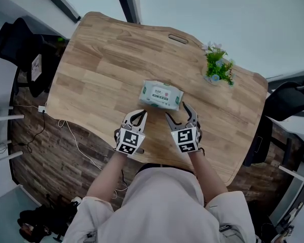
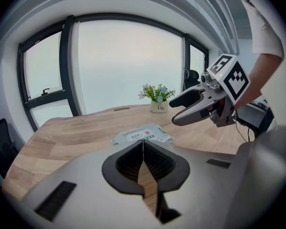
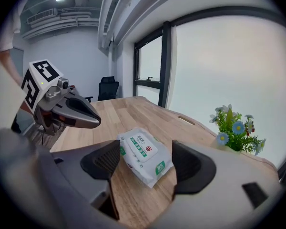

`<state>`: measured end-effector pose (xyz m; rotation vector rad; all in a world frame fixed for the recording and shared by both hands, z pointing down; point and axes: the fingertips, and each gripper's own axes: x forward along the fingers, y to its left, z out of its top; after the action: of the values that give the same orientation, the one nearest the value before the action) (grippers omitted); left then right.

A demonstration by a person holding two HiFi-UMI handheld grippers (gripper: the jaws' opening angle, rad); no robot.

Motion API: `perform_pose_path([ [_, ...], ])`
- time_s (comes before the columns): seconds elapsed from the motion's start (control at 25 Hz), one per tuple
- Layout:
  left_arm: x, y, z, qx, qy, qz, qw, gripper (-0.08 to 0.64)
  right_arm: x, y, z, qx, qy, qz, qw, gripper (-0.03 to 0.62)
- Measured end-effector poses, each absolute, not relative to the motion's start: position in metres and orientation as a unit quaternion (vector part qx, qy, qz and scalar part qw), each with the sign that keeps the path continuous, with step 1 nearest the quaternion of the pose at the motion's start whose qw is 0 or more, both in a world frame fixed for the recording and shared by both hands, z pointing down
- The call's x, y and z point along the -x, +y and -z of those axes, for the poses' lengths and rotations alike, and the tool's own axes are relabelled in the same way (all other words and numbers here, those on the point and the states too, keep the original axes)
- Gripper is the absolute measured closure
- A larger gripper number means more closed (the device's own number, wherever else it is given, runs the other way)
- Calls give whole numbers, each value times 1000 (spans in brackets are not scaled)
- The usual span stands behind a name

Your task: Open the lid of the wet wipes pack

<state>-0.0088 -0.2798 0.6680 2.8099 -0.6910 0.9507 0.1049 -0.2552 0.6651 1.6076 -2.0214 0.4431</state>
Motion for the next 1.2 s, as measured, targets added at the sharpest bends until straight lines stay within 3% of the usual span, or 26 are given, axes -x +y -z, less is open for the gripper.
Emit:
perform_pose_path([
  [1.2, -23, -331, -749, -898, -206, -385, 58, 538, -93, -307, -728, -540, -759, -145, 335, 255],
])
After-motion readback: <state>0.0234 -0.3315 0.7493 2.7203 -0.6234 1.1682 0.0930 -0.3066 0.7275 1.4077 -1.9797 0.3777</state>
